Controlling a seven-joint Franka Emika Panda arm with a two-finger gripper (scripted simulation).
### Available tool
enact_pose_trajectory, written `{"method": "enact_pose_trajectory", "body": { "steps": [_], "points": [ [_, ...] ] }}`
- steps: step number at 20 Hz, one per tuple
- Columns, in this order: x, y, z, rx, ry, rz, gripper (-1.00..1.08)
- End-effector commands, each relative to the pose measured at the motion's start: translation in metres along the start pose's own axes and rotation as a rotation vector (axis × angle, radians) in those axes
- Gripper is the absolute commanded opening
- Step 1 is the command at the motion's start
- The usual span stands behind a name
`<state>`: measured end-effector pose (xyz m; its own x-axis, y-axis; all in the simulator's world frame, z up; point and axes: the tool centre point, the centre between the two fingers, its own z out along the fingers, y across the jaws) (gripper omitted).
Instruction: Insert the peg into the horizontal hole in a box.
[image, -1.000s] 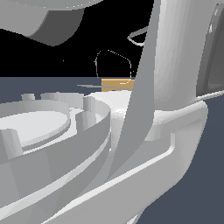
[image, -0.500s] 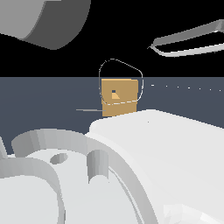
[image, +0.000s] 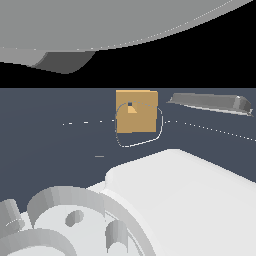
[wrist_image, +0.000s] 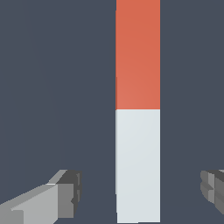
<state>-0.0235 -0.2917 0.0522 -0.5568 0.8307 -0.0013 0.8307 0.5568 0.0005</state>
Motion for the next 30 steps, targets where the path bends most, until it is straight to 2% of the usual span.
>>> {"method": "enact_pose_trajectory", "body": {
  "steps": [1, 10, 11, 23, 30],
  "points": [
    [0.0, 0.0, 0.013, 0.001, 0.001, -0.001, 1.0],
    [-0.001, 0.0, 0.036, 0.0, 0.001, -0.004, 1.0],
    [-0.001, 0.0, 0.036, 0.0, 0.001, -0.004, -1.0],
    [0.0, 0.001, 0.035, 0.001, 0.002, -0.003, -1.0],
    [0.016, 0.008, 0.031, 0.001, 0.002, 0.021, -1.0]
  ]
}}
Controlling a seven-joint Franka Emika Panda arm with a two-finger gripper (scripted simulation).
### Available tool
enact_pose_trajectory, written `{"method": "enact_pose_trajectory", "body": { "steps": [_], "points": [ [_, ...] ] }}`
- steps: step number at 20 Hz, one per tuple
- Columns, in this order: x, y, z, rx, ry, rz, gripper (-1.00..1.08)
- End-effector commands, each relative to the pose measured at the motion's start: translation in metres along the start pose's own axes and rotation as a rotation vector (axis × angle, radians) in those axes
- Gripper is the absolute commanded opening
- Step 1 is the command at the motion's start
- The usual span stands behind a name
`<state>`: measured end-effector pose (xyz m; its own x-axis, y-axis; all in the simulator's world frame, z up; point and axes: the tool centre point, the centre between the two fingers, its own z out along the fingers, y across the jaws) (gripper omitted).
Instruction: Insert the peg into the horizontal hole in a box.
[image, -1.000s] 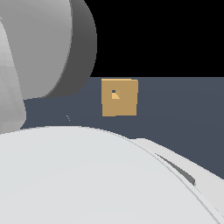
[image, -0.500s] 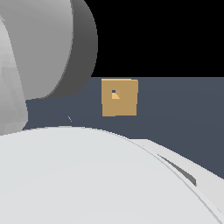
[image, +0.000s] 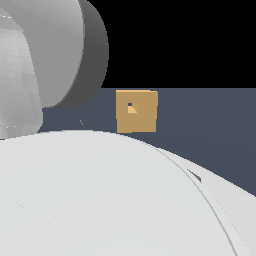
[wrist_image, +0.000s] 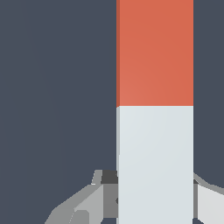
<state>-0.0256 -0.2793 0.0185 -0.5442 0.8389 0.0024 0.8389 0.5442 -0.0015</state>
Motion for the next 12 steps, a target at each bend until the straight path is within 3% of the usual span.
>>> {"method": "enact_pose_trajectory", "body": {
  "steps": [1, 12],
  "points": [
    [0.008, 0.005, -0.003, -0.001, -0.002, 0.012, -1.0],
    [0.077, 0.042, -0.022, -0.002, -0.002, 0.115, -1.0]
  ]
}}
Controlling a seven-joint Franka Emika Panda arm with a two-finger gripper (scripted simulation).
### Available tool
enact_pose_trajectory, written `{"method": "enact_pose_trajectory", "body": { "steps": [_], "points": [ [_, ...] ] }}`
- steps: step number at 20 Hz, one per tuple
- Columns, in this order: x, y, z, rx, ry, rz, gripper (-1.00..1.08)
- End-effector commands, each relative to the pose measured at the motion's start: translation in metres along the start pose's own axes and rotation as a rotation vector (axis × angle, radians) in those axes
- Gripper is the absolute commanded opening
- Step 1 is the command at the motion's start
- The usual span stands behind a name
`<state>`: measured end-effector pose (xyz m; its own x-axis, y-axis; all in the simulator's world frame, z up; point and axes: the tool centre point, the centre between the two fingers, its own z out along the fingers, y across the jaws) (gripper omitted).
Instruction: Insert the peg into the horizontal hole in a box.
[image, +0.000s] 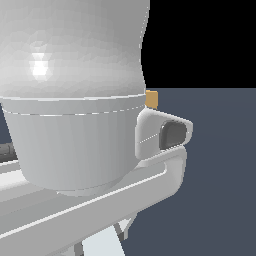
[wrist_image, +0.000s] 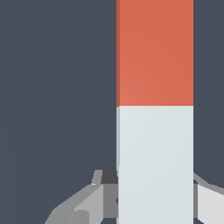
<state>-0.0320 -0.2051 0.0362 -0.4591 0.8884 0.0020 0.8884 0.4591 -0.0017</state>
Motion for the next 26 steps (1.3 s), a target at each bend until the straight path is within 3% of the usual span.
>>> {"method": "enact_pose_trajectory", "body": {
  "steps": [1, 26],
  "points": [
    [0.02, 0.011, -0.006, -0.002, -0.001, 0.029, -1.0],
    [0.195, 0.14, -0.058, -0.002, -0.002, 0.312, -1.0]
  ]
}}
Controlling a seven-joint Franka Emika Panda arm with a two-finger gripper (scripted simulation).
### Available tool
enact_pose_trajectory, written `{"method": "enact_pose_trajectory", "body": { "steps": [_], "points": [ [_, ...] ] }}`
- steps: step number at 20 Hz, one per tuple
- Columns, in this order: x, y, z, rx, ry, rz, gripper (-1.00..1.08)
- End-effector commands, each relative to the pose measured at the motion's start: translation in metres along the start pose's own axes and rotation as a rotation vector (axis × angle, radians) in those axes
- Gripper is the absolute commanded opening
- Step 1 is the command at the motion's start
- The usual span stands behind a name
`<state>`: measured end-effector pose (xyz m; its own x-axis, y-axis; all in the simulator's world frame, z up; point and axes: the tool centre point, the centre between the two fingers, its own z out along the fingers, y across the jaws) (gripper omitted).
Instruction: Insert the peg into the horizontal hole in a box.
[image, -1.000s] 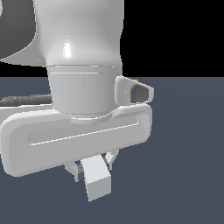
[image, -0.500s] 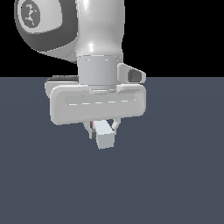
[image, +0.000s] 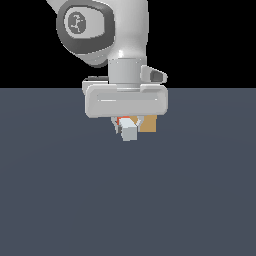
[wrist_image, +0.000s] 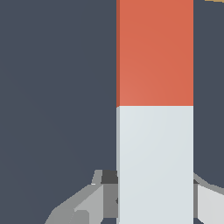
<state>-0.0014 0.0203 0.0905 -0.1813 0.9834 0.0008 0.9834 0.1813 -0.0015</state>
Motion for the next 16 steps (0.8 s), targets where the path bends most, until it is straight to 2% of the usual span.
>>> {"method": "enact_pose_trajectory", "body": {
  "steps": [1, 8, 16],
  "points": [
    [0.017, 0.01, -0.006, -0.002, -0.001, 0.027, -1.0],
    [0.049, 0.031, -0.015, -0.002, -0.001, 0.077, -1.0],
    [0.063, 0.043, -0.019, -0.002, -0.001, 0.1, -1.0]
  ]
}}
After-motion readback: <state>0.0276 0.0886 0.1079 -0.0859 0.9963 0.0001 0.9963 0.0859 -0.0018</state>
